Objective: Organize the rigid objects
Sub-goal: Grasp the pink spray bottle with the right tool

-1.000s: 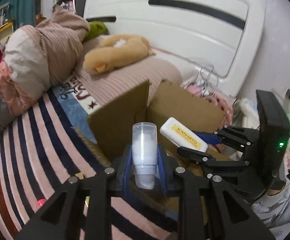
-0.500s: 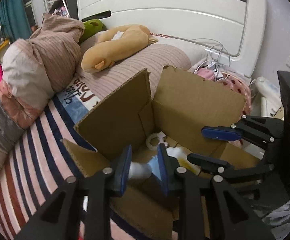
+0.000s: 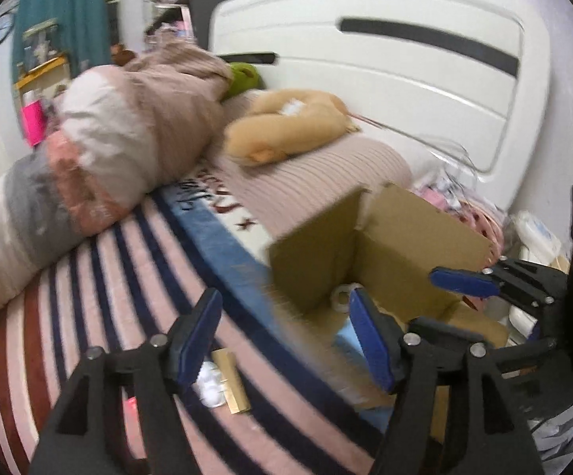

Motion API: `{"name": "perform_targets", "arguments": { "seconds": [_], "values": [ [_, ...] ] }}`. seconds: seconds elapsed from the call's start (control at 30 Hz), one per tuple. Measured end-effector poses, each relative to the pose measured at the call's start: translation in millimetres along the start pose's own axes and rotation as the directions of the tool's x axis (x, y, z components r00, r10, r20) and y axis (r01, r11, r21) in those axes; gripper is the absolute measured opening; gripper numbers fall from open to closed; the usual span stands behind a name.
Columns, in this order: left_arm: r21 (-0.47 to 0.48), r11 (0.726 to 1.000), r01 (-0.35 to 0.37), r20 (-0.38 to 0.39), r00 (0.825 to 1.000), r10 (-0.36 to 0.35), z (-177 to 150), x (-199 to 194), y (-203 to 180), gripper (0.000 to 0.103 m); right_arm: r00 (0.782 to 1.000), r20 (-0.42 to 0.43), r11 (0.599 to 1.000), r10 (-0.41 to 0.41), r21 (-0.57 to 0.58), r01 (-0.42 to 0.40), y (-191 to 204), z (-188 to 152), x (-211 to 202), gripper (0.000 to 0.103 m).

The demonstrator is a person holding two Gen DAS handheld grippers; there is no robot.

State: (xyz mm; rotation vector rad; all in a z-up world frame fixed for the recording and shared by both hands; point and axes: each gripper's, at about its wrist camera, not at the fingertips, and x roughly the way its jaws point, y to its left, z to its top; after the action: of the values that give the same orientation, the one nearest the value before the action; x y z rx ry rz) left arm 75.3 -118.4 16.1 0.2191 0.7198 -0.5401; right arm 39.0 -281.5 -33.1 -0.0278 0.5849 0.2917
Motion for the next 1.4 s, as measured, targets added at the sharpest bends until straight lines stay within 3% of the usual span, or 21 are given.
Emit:
{"name": "perform_targets", "arguments": {
  "seconds": [0.17,0.3,0.37,0.47,0.57,0.73,1.0,1.1,1.2,1.3,1.4],
  "values": [
    [-0.11,0.989,-0.099,0.024,0.994,0.102,-32.7,-33.8,61.1,0.064,0.988,0.045,0.989,0.148,-0.025,-0.147,42.6,19.7,-4.4,0.045],
    [-0.18,0.974,-0.135,0.013,0.99,0.14,-69.4,-51.3,105.0,0.066,0.972,-0.055,0.972,0.227,-0.045,-0.23,88.6,22.1,24.9,0.045],
    [-0.214,0.963,-0.162,-0.007,0.986,0.164,-89.6,-53.6,126.2,0.072,0.965,-0.109,0.968,0.24,-0.049,-0.247,108.9,17.2,44.9,0.045],
    [-0.264,0.946,-0.188,-0.036,0.982,0.185,-119.8,-50.4,154.2,0.072,0.964,-0.147,0.962,0.221,-0.127,-0.24,142.9,9.6,68.1,0.045],
    [-0.31,0.933,-0.184,-0.066,0.983,0.172,-147.7,-41.7,175.1,0.072,0.954,-0.207,0.954,0.218,-0.163,-0.253,172.8,-2.8,94.3,0.045],
    [-0.357,0.918,-0.174,-0.103,0.984,0.146,-176.3,-22.0,197.9,0.072,0.899,-0.345,0.941,0.269,-0.104,-0.321,195.8,-20.1,152.0,0.045],
    [-0.418,0.896,-0.15,-0.126,0.986,0.106,-204.3,-3.3,222.4,0.072,0.839,-0.477,0.963,0.261,0.065,-0.262,193.7,-48.3,234.1,0.045],
    [-0.435,0.89,-0.14,-0.129,0.987,0.092,-209.5,2.8,230.7,0.072,0.837,-0.473,0.961,0.275,0.101,-0.259,189.8,-47.2,244.4,0.044],
    [-0.45,0.885,-0.119,-0.122,0.99,0.071,-210.6,7.6,235.8,0.072,0.842,-0.474,0.965,0.258,0.086,-0.247,192.1,-45.0,250.3,0.032],
    [-0.489,0.869,-0.082,-0.108,0.994,0.033,-212.7,10.7,241.4,0.072,0.832,-0.476,0.959,0.283,0.118,-0.259,188.8,-44.4,254.8,0.031],
    [-0.511,0.86,-0.015,-0.073,0.997,-0.026,-210.7,12.6,243.0,0.072,0.844,-0.461,0.96,0.273,0.069,-0.272,195.1,-41.7,246.5,0.03]
  ]
}}
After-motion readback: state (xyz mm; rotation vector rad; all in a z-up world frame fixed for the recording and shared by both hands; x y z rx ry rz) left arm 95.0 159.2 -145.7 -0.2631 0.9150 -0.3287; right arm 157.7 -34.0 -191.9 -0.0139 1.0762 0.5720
